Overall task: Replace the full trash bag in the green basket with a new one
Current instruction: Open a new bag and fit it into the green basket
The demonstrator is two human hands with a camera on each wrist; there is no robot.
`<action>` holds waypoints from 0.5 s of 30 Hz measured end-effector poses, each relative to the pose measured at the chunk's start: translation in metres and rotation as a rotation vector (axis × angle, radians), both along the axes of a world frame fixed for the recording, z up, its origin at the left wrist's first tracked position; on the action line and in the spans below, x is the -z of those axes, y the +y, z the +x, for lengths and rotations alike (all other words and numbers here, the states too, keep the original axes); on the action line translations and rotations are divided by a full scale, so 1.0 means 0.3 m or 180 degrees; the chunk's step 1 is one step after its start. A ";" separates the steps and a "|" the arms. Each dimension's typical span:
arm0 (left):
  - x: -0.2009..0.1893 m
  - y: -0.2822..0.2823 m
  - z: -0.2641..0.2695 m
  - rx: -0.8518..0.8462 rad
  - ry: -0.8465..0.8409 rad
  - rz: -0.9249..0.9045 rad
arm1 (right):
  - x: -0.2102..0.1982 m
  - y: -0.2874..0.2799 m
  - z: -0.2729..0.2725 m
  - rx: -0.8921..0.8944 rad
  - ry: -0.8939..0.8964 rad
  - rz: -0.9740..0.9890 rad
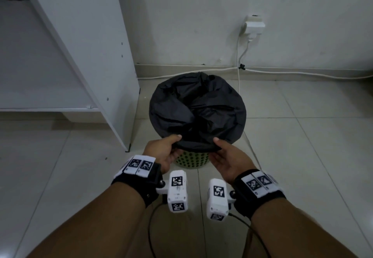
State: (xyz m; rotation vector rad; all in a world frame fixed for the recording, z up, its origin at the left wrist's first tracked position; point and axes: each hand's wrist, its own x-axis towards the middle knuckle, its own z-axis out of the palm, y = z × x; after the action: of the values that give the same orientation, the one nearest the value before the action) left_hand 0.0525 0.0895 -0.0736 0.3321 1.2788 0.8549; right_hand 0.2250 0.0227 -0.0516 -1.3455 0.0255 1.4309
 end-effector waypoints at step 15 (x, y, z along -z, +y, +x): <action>-0.001 -0.073 0.039 -0.0151 -0.0203 0.0098 | 0.019 0.013 -0.011 0.0362 0.0304 0.0089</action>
State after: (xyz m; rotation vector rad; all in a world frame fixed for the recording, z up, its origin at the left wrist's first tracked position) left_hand 0.0643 0.0677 -0.0733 0.2975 1.2194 0.9193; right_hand 0.2218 0.0266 -0.0572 -1.2328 0.1420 1.3935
